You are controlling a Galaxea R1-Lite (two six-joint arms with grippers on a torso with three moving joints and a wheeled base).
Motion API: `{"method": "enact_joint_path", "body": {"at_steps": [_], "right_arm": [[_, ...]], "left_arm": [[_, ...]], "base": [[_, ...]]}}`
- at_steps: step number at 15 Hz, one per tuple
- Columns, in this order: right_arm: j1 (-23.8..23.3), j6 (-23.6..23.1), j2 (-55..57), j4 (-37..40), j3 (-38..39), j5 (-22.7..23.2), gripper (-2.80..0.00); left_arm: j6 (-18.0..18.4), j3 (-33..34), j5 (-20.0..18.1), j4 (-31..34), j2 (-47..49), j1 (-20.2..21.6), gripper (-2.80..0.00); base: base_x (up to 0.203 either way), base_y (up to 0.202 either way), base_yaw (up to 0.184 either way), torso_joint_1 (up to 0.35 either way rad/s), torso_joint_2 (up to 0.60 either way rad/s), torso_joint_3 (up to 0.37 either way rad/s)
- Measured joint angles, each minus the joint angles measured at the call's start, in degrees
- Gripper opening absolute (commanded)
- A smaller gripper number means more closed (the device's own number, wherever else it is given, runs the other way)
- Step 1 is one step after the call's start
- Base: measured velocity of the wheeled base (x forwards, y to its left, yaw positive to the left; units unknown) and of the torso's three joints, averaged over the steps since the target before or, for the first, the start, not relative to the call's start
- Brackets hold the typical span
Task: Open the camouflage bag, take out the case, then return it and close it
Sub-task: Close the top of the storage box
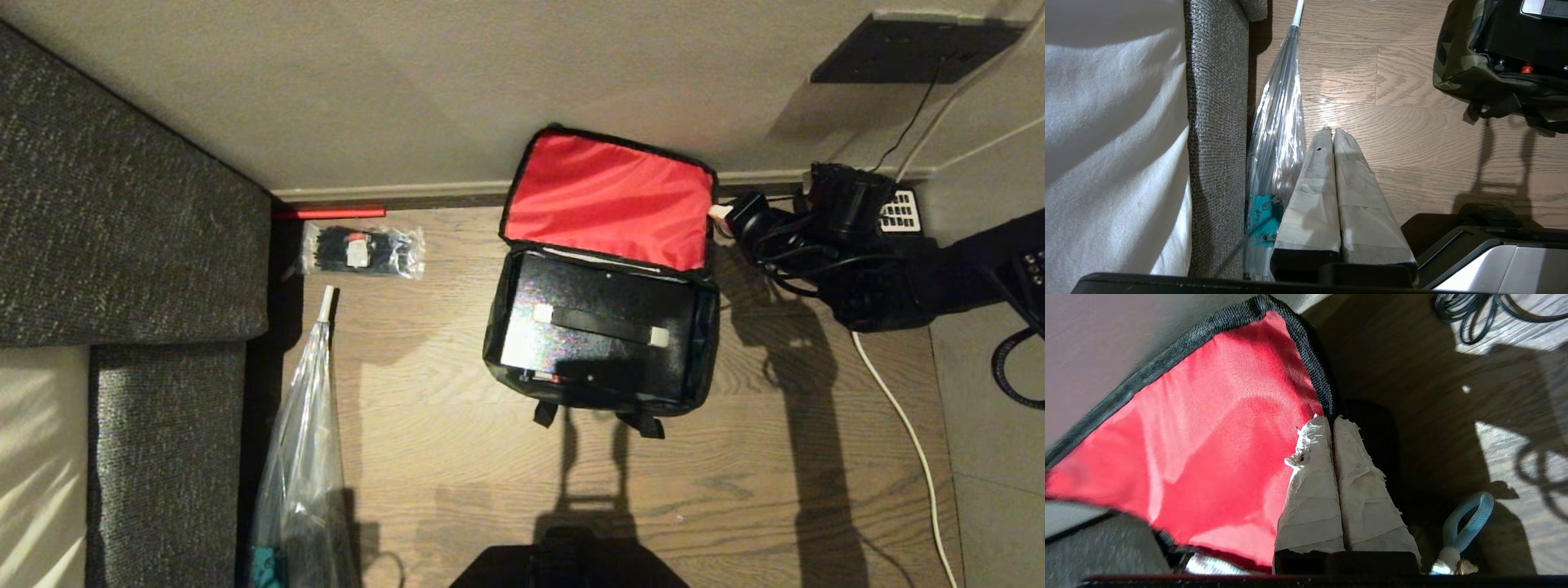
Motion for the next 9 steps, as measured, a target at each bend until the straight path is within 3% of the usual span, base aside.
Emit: {"method": "enact_joint_path", "body": {"at_steps": [9], "right_arm": [[0.0, -0.7, -11.8, 0.2, 14.8, 4.2, -2.80]], "left_arm": [[0.0, 0.0, 0.0, 0.0, 0.0, 0.0, -2.80]], "base": [[0.000, 0.000, 0.000, 0.000, 0.00, 0.000]]}}
